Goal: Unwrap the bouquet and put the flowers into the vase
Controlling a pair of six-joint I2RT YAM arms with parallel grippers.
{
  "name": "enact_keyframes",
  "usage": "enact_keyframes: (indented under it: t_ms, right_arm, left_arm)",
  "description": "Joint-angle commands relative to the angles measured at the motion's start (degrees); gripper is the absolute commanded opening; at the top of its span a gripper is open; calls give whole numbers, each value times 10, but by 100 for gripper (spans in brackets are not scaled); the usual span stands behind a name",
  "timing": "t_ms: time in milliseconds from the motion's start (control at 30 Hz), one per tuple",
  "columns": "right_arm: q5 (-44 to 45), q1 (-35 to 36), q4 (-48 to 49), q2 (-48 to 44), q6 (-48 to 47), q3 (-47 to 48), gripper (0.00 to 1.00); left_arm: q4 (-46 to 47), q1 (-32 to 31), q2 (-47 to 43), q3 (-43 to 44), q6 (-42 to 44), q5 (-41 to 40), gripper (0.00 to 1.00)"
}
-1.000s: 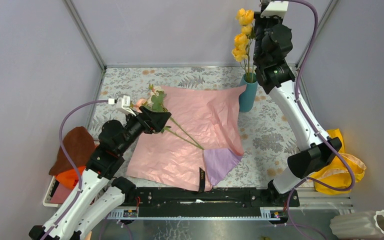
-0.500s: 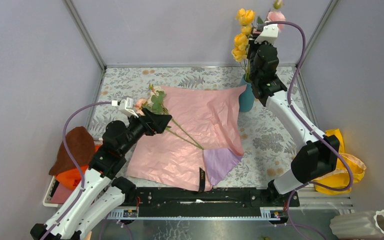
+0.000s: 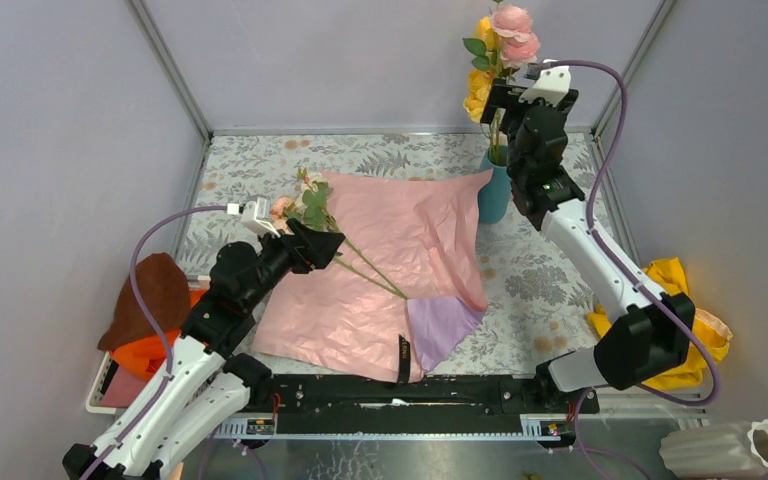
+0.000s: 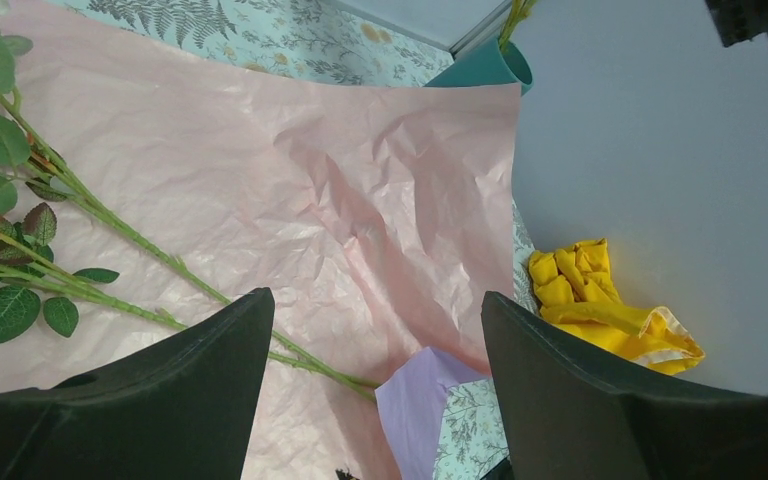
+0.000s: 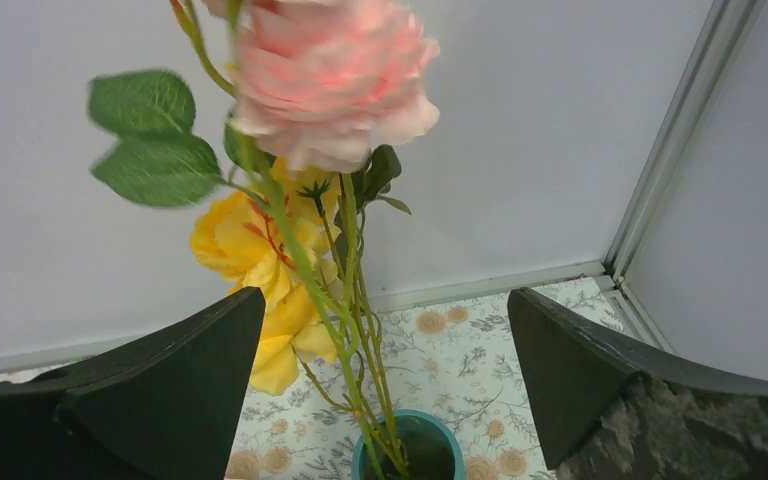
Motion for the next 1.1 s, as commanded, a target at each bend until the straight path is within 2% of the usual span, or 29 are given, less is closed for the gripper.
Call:
enact_keyframes:
  t_ms: [0, 167, 300, 533, 700, 833, 900, 1067]
  right_arm:
    - [24, -1, 24, -68, 21, -4, 100]
    - [15, -2, 1, -119, 50, -11, 100]
    - [-28, -1, -10, -179, 79, -32, 100]
    - [-170, -1, -47, -276, 160, -47, 99]
    - [-286, -1, -72, -298, 210, -34, 90]
    - [-404, 5, -87, -275, 256, -20, 83]
    - [-420, 34, -98, -255, 251, -18, 82]
    - [-315, 210, -179, -173, 147, 7, 82]
  left_arm:
    - [27, 0, -1, -9, -2, -7, 83]
    - [27, 0, -1, -9, -5, -8, 83]
    - [23, 0, -4, -7, -8, -13, 83]
    - [-12, 0, -25, 13, -6, -38, 83]
    - [-50, 0, -45, 36, -14, -76, 83]
    - [-84, 0, -67, 64, -10, -117, 83]
    - [-112, 0, -74, 90, -7, -150, 83]
    - [-169, 0, -87, 131, -6, -215, 84]
